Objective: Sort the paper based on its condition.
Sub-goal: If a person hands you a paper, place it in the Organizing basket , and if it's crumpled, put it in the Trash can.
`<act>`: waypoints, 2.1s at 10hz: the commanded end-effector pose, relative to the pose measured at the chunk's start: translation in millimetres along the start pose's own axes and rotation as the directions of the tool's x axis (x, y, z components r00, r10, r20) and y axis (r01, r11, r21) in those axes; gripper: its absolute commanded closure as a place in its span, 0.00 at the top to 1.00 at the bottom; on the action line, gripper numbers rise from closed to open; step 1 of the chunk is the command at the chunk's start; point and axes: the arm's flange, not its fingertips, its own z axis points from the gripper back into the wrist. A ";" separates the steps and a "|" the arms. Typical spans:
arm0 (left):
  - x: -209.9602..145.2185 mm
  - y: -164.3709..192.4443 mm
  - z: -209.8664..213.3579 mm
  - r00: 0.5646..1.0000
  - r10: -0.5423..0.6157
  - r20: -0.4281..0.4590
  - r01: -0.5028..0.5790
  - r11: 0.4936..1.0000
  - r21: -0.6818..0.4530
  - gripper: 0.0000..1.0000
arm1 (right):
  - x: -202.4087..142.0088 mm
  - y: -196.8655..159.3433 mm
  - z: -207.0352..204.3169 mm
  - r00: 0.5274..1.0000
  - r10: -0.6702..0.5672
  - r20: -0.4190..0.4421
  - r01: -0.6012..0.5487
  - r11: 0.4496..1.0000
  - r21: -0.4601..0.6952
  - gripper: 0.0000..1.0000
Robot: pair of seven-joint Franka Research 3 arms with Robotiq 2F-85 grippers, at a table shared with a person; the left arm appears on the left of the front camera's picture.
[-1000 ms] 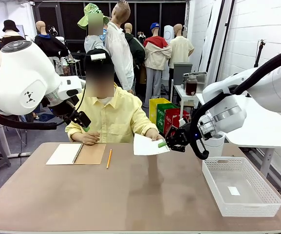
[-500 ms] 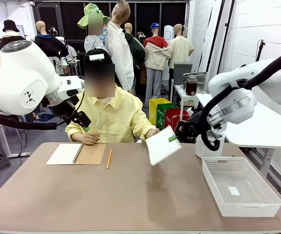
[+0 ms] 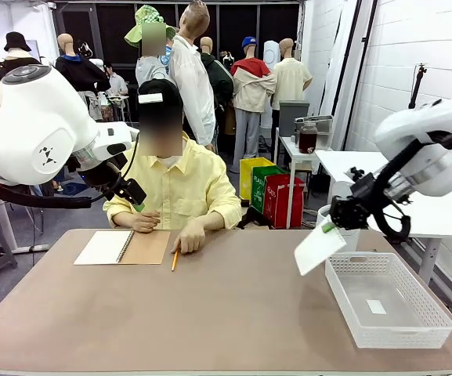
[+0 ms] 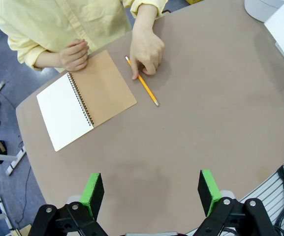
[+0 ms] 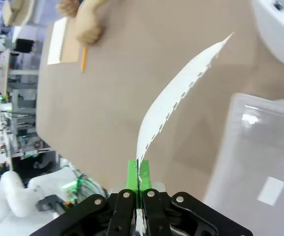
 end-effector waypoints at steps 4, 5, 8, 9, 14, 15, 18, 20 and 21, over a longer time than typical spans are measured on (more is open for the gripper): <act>-0.2 0.4 0.4 1.000 -0.007 0.000 0.007 1.000 0.002 1.00 | -25.3 -57.3 12.3 0.991 0.123 -0.044 -0.129 0.980 -0.151 0.00; -0.2 0.4 0.4 1.000 -0.007 0.000 0.007 1.000 0.002 1.00 | -27.8 -65.8 11.4 0.991 0.130 -0.045 -0.136 0.975 -0.174 0.00; -0.2 0.4 0.4 1.000 -0.007 0.000 0.007 1.000 0.002 1.00 | -37.0 -95.9 15.5 0.984 0.168 -0.062 -0.178 0.955 -0.236 0.00; -0.2 0.4 0.4 1.000 -0.007 0.000 0.007 1.000 0.002 1.00 | -41.2 -103.1 16.6 0.985 0.156 -0.071 -0.168 0.956 -0.239 0.00; -0.2 0.4 0.4 1.000 -0.007 0.000 0.007 1.000 0.002 1.00 | -61.5 -115.2 7.4 0.988 0.096 -0.118 -0.126 0.950 -0.285 0.00; -0.2 0.4 0.4 1.000 -0.007 0.000 0.007 1.000 0.002 1.00 | -66.2 -115.2 3.4 0.991 0.067 -0.112 -0.098 0.949 -0.300 0.00; -0.2 0.4 0.4 1.000 -0.007 0.000 0.007 1.000 0.002 1.00 | -81.7 -114.2 -5.5 0.997 0.014 -0.075 -0.041 0.931 -0.363 0.00; -0.2 0.4 0.4 1.000 -0.007 0.000 0.007 1.000 0.002 1.00 | -84.5 -117.8 -7.2 0.999 -0.026 -0.026 0.014 0.919 -0.394 0.00; -0.2 0.4 0.4 1.000 -0.007 0.000 0.007 1.000 0.002 1.00 | -88.0 -121.2 -7.2 0.999 -0.053 0.000 0.048 0.915 -0.400 0.00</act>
